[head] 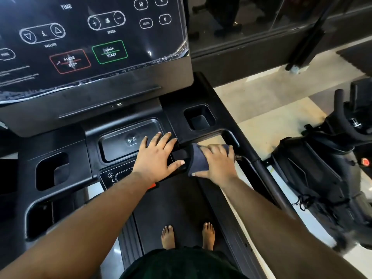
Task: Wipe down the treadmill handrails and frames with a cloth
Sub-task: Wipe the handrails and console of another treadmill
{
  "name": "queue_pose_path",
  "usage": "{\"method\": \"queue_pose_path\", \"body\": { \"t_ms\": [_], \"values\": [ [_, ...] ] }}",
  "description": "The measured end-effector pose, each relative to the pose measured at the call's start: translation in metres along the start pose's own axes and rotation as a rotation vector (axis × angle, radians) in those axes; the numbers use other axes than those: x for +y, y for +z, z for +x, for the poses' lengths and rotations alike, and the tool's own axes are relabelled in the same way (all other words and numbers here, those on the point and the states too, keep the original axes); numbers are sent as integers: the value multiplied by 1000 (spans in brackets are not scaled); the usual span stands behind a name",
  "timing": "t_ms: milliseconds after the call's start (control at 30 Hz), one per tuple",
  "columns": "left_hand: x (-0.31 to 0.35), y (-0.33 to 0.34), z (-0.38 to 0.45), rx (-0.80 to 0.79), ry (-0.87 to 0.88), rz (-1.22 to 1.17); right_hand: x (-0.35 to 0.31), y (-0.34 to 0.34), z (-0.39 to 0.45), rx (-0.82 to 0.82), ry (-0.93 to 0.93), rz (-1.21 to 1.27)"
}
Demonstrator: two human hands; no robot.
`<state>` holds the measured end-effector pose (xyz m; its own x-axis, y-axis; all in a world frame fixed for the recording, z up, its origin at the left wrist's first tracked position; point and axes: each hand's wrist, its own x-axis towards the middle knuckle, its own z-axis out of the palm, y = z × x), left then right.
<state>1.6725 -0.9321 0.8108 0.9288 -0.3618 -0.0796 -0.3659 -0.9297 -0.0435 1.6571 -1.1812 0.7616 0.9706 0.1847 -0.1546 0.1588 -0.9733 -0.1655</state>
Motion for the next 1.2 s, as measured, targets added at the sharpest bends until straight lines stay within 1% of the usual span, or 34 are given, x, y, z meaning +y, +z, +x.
{"method": "queue_pose_path", "body": {
  "t_ms": [33, 67, 133, 200, 267, 333, 400, 467, 533, 600, 667, 700, 767, 833, 900, 967, 1033, 1100, 1167, 1200],
  "values": [
    [1, 0, 0, -1, -3, 2, -3, 10, -10, 60, 46, 15],
    [2, -1, 0, -3, -8, 2, -4, 15, -16, 71, 73, 32],
    [3, -5, 2, -36, -21, -21, -6, 13, -17, 37, 92, 41],
    [4, -14, 8, -103, -41, -56, -9, 2, -12, 10, 49, 28],
    [8, -25, 16, -158, -37, -36, -14, -7, -10, 3, -16, 1],
    [20, -35, 22, -200, -6, 5, -20, -9, -14, 31, -72, 18],
    [33, -40, 26, -268, 12, -14, -24, -6, -24, 97, -110, 75],
    [37, -40, 29, -315, -2, -87, -26, -2, -34, 195, -125, 122],
    [33, -37, 32, -317, -27, -195, -24, -1, -40, 261, -129, 132],
    [28, -35, 36, -320, -44, -304, -22, -3, -42, 313, -163, 82],
    [23, -37, 41, -323, -66, -461, -21, -8, -40, 375, -203, 21],
    [21, -40, 43, -305, -77, -548, -19, -11, -38, 403, -223, -5],
    [18, -45, 49, -214, -85, -689, -17, -21, -31, 416, -247, -7],
    [19, -50, 57, -89, -81, -795, -11, -33, -18, 387, -266, 84],
    [21, -54, 68, 21, -87, -885, -3, -46, 0, 306, -273, 263],
    [22, -57, 82, 123, -138, -943, 8, -56, 21, 221, -306, 395],
    [21, -52, 98, 188, -212, -974, 17, -60, 45, 176, -352, 417],
    [17, -39, 111, 153, -258, -924, 19, -58, 68, 89, -330, 393],
    [15, -24, 125, 42, -296, -798, 15, -48, 93, -75, -243, 321],
    [10, -18, 123, -27, -299, -715, 5, -40, 97, -108, -200, 223]
  ]
}}
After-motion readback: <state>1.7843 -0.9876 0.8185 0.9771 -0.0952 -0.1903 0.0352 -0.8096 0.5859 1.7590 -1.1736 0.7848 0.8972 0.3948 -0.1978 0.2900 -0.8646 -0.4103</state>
